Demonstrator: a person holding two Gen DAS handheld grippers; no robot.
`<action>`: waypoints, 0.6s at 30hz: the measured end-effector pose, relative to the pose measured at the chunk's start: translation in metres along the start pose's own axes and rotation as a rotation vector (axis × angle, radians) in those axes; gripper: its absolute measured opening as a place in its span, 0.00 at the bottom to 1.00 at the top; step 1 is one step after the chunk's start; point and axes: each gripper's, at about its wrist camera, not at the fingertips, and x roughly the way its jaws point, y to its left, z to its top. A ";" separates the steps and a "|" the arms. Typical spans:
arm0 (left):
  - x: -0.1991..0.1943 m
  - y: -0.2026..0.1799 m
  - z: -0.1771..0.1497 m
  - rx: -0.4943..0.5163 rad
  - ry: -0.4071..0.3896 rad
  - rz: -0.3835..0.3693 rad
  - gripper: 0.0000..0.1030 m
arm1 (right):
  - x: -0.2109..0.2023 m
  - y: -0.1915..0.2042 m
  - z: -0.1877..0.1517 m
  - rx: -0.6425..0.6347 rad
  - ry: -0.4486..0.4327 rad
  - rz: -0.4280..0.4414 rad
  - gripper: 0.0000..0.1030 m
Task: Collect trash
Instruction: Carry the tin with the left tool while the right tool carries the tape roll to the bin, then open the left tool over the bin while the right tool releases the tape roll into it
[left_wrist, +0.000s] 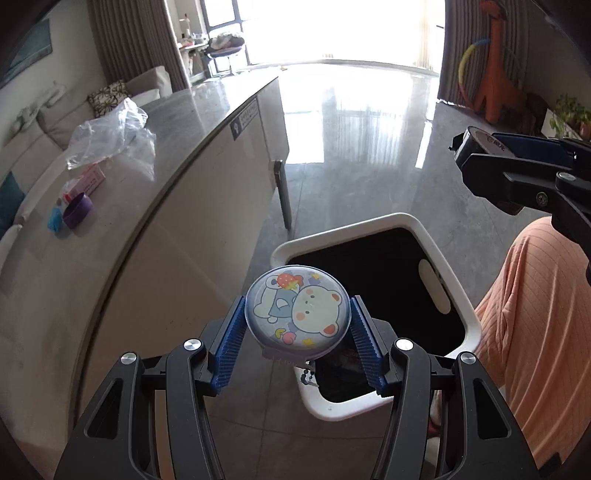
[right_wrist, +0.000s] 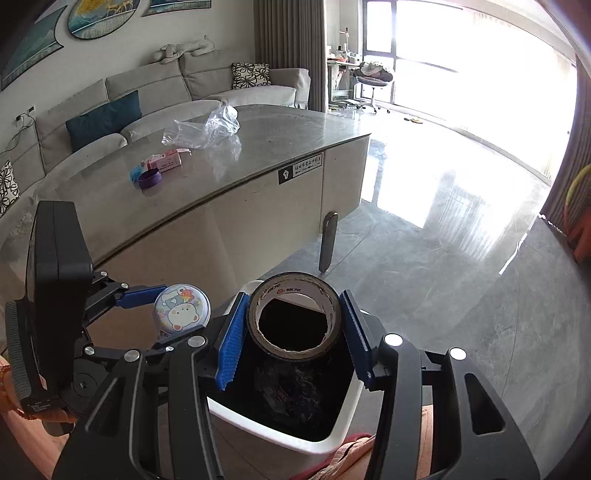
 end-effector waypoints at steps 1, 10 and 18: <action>0.005 -0.005 0.001 0.013 0.007 -0.001 0.54 | 0.001 -0.004 -0.001 0.009 0.002 -0.002 0.49; 0.060 -0.031 0.008 0.114 0.151 0.055 0.95 | 0.008 -0.028 -0.008 0.063 0.020 -0.028 0.49; 0.056 -0.029 0.017 0.137 0.108 0.059 0.95 | 0.017 -0.032 -0.011 0.081 0.034 -0.024 0.49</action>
